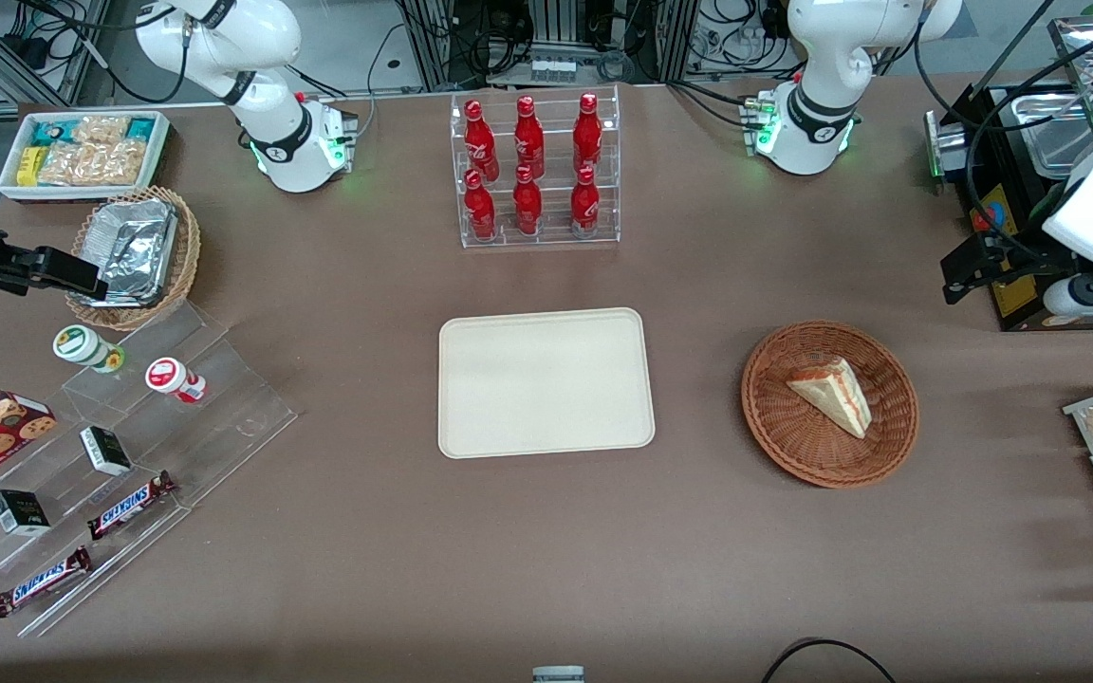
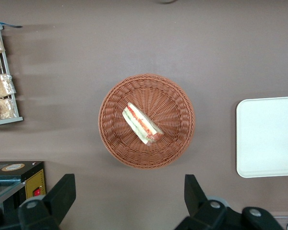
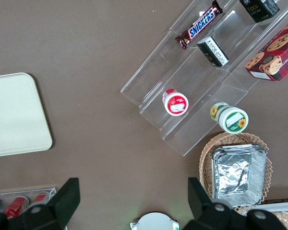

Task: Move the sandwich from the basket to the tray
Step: 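Move the left gripper down over the sandwich in the wicker basket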

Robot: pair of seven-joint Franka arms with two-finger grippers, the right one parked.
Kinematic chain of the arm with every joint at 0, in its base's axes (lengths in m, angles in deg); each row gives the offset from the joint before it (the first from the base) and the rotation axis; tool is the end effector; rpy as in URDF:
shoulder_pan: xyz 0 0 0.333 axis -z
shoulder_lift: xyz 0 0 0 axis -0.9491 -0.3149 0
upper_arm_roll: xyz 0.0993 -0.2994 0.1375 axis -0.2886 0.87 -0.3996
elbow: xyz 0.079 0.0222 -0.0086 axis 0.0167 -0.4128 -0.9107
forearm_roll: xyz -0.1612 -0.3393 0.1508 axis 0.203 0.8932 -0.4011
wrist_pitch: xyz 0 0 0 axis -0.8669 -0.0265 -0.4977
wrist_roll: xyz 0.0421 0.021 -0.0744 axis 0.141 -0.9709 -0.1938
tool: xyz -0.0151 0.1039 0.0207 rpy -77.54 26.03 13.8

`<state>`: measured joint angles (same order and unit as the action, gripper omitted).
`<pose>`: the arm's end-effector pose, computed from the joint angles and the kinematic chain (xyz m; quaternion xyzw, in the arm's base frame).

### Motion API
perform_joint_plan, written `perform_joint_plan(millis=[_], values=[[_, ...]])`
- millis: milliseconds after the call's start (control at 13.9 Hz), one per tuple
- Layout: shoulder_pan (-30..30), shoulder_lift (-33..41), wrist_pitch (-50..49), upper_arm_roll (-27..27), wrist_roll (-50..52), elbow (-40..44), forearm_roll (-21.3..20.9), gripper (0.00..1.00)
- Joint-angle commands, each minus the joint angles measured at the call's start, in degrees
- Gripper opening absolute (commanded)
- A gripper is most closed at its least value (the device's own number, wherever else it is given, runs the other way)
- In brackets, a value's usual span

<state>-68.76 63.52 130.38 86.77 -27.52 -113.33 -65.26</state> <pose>0.5818 -0.0586 0.6668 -0.9997 0.0065 -0.0204 0.0139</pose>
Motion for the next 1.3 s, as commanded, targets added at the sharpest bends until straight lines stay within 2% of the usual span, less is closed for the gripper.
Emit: perform_joint_plan(millis=[0, 144, 288, 505, 649, 937, 1225], values=[[-0.1, -0.3, -2.2, -0.5, 0.0, 1.5, 0.8, 1.00], [-0.1, -1.3, -2.2, -0.6, 0.3, 0.6, 0.2, 1.00], [0.0, -1.6, 1.7, -0.5, 2.6, -4.4, 0.0, 1.00], [0.4, 0.5, 14.4, -0.1, 6.3, -17.4, 0.0, 1.00], [0.5, 2.2, 22.7, 0.2, 14.1, -25.9, -0.1, 1.00], [0.5, 5.4, 46.8, 0.3, 32.7, -43.8, 0.0, 1.00], [0.5, 3.9, 53.6, 0.3, 35.4, -49.8, 0.0, 1.00]])
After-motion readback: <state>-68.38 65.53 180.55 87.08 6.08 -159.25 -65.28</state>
